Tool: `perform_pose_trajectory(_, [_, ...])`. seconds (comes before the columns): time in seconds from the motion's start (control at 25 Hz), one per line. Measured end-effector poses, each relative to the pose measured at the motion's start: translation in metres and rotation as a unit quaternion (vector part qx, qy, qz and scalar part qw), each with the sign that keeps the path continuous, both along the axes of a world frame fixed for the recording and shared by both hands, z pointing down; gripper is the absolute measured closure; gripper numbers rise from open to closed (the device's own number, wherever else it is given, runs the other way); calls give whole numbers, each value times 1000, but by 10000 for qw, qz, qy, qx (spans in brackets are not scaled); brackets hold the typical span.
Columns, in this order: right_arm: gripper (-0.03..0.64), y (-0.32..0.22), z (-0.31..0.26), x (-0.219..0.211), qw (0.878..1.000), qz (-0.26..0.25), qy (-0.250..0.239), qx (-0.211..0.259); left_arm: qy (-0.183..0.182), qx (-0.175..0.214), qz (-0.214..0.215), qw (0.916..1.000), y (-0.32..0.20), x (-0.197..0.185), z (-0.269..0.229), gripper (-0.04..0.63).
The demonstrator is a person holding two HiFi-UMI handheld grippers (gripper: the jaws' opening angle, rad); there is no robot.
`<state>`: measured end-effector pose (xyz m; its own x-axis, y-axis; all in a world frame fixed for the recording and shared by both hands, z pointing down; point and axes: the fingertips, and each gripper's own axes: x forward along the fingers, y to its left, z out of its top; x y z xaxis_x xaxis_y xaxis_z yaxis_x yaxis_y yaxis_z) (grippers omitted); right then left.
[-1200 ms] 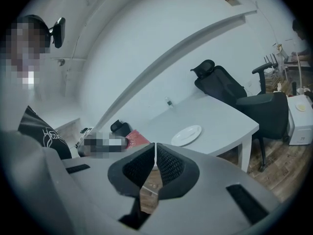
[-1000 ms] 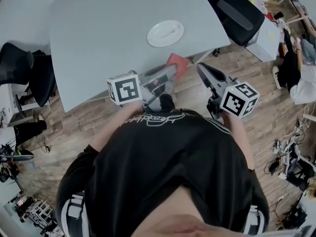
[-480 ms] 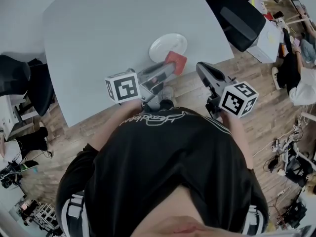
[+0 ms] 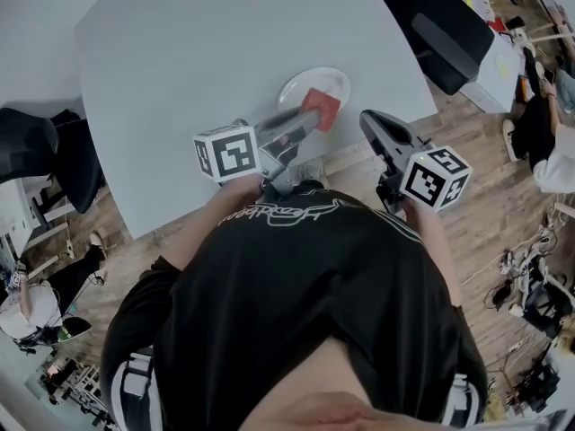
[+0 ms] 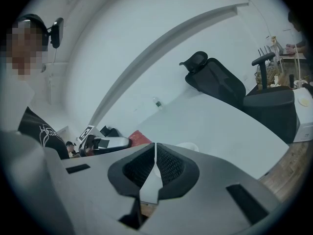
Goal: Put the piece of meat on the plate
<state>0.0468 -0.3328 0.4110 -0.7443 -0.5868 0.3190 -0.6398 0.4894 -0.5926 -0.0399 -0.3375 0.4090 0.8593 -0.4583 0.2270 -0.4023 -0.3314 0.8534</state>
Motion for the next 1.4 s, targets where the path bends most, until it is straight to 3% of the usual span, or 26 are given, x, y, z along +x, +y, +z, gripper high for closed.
perform_pose_trajectory(0.64, [601,-20,47,3,9983,280,-23,-509,-523,-255,454,9973,-30,4,63,503])
perform_pose_trajectory(1.08, [601,-25,66,5,9966,396,34,-718,-1024,-342,951,9896,-32,9,106,503])
perform_pose_trajectory(1.4, [601,-24,72,4,9957,437,53,-818,-1163,-390,1267,9843,-26,12,116,503])
